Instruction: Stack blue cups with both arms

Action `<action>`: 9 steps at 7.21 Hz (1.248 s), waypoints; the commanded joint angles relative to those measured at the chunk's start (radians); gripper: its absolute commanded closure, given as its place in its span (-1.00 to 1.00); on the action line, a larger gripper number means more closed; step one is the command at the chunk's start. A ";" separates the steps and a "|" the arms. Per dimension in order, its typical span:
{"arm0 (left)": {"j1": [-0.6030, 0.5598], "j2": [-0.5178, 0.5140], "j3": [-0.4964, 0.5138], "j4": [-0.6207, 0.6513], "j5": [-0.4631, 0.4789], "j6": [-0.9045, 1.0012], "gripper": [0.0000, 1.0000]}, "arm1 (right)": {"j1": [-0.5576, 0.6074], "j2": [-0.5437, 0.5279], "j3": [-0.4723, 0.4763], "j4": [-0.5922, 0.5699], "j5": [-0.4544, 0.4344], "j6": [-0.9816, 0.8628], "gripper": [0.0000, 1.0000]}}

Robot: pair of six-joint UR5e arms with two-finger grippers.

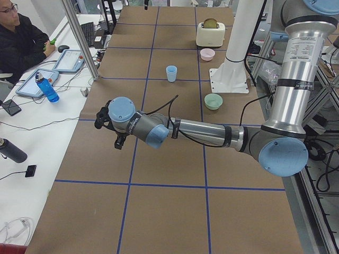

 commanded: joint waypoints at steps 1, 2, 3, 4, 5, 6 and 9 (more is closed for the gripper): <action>-0.061 0.003 0.044 0.001 -0.041 0.068 -0.96 | 0.156 -0.160 0.008 -0.005 0.059 -0.287 -1.00; -0.073 0.003 0.062 0.004 -0.045 0.114 -0.96 | 0.199 -0.190 -0.001 -0.008 0.075 -0.323 -1.00; -0.087 0.003 0.072 0.007 -0.047 0.148 -0.95 | 0.243 -0.268 -0.003 -0.003 0.081 -0.398 -1.00; -0.100 0.003 0.082 0.010 -0.047 0.167 -0.95 | 0.265 -0.271 -0.016 -0.029 0.084 -0.438 -1.00; -0.101 0.003 0.082 0.009 -0.047 0.167 -0.95 | 0.267 -0.271 -0.035 -0.032 0.073 -0.443 -1.00; -0.104 0.003 0.081 0.009 -0.049 0.167 -0.95 | 0.267 -0.270 -0.047 -0.034 0.064 -0.431 -1.00; -0.104 0.020 0.078 0.007 -0.049 0.168 -0.95 | 0.256 -0.233 -0.260 0.065 0.053 -0.443 -1.00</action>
